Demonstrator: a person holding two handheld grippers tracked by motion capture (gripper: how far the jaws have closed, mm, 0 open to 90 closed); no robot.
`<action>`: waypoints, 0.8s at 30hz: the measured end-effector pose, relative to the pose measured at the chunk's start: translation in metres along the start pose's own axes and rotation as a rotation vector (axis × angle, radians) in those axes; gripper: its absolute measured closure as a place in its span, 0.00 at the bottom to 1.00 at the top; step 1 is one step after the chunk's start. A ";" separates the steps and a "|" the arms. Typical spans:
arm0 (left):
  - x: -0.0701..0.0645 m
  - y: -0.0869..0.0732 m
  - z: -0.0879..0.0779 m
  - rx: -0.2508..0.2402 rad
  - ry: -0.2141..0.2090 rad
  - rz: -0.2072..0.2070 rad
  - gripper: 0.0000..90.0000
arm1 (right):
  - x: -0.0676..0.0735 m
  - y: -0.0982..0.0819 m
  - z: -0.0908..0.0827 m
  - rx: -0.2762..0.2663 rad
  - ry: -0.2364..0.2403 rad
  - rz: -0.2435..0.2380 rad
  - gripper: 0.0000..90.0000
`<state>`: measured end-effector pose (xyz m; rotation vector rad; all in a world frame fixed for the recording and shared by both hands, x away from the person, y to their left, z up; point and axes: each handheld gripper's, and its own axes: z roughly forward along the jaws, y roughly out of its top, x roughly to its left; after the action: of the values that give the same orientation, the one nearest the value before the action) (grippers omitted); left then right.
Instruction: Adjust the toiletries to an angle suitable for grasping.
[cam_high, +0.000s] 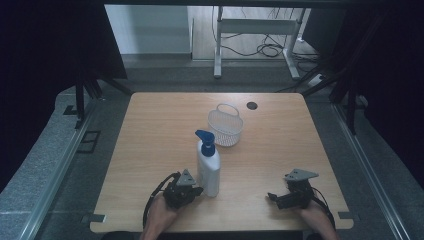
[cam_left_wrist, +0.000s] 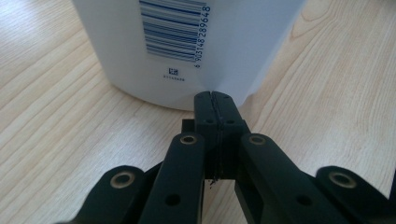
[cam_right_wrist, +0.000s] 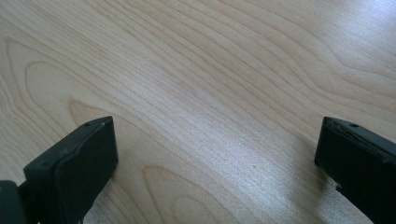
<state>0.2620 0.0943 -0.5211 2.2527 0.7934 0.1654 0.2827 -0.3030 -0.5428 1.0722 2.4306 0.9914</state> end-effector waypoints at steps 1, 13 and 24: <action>-0.001 0.001 0.001 0.001 0.000 0.004 0.99 | 0.000 0.000 0.000 0.000 0.000 0.000 0.00; -0.009 0.010 0.014 -0.010 0.001 0.022 0.99 | 0.000 0.000 0.000 0.000 0.000 0.000 0.00; -0.011 0.013 0.016 -0.011 0.007 0.024 0.99 | 0.000 0.000 0.000 0.000 0.000 0.000 0.00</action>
<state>0.2652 0.0714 -0.5229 2.2528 0.7674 0.1881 0.2827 -0.3030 -0.5428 1.0720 2.4307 0.9917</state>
